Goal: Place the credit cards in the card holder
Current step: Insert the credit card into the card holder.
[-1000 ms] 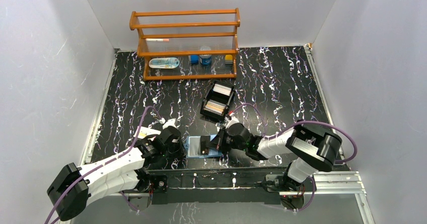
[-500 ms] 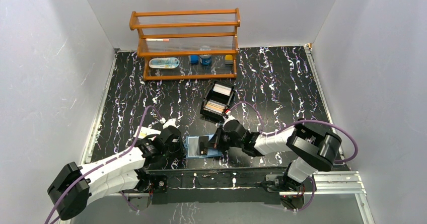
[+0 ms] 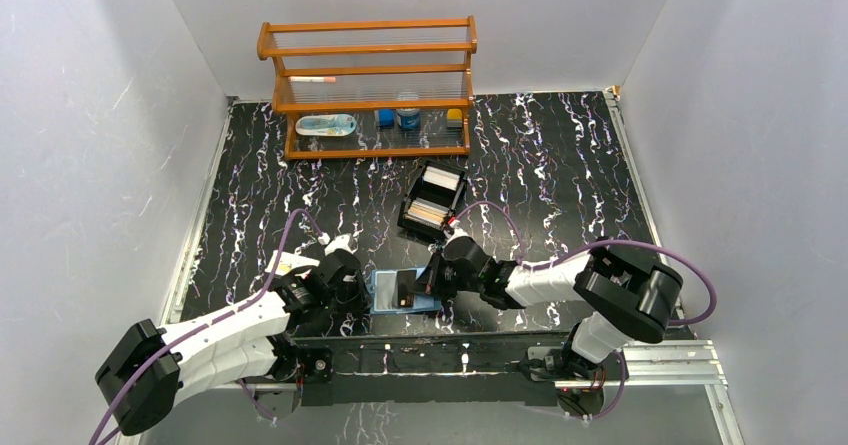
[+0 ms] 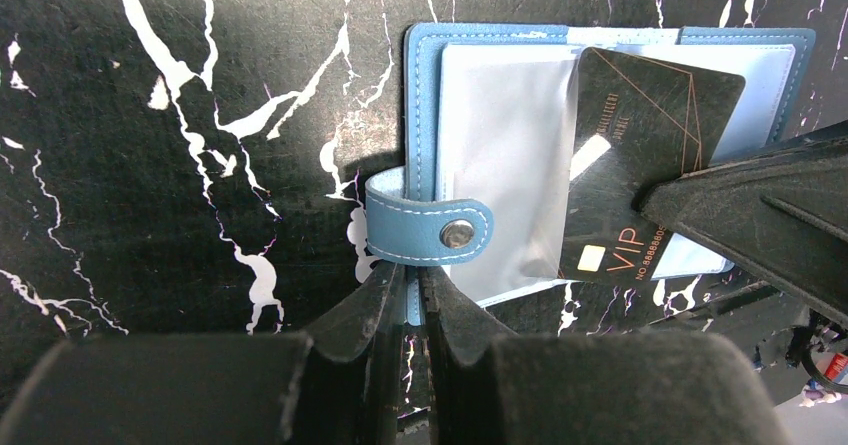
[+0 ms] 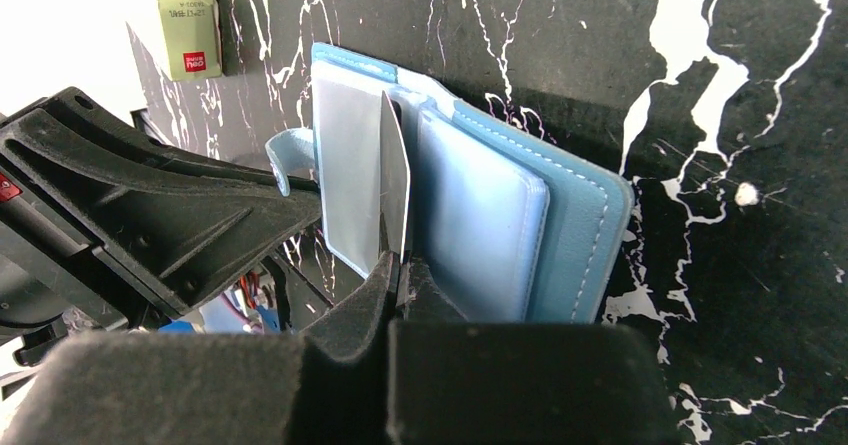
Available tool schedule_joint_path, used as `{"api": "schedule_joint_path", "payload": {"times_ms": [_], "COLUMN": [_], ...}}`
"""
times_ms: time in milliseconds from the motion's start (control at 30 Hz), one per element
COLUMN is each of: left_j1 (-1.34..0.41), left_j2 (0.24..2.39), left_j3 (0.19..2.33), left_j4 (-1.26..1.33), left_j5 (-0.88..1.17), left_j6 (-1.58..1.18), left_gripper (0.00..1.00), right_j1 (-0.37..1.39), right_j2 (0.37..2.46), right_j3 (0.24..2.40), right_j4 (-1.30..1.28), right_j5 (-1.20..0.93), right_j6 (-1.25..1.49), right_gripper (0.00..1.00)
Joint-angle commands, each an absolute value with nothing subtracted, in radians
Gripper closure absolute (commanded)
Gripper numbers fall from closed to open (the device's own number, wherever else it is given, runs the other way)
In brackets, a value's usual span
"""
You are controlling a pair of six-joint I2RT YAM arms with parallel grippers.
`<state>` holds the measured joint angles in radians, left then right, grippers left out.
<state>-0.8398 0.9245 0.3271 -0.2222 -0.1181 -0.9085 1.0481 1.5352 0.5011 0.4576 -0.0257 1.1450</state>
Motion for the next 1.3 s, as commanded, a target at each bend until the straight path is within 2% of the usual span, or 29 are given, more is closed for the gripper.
{"api": "schedule_joint_path", "payload": {"times_ms": [0, 567, 967, 1267], "left_j1": [-0.841, -0.841, -0.841, -0.841], "left_j2": [0.945, 0.960, 0.963, 0.972], "left_j3": [0.313, 0.315, 0.314, 0.318], "left_j4": [-0.232, -0.226, -0.222, -0.225], "left_j5": [-0.124, -0.125, -0.124, -0.133], "left_j6": [-0.904, -0.900, -0.899, -0.892], "left_gripper": [0.90, 0.90, 0.90, 0.90], "right_j1": [1.047, 1.008, 1.008, 0.979], "right_j2": [1.535, 1.560, 1.654, 1.595], "right_j3": [0.512, 0.531, 0.590, 0.574], "right_j4": [0.364, 0.352, 0.360, 0.277], "right_j5": [-0.039, -0.135, -0.208, -0.212], "right_j6": [1.106, 1.070, 1.065, 1.032], "right_gripper": [1.00, 1.00, 1.00, 1.00]}}
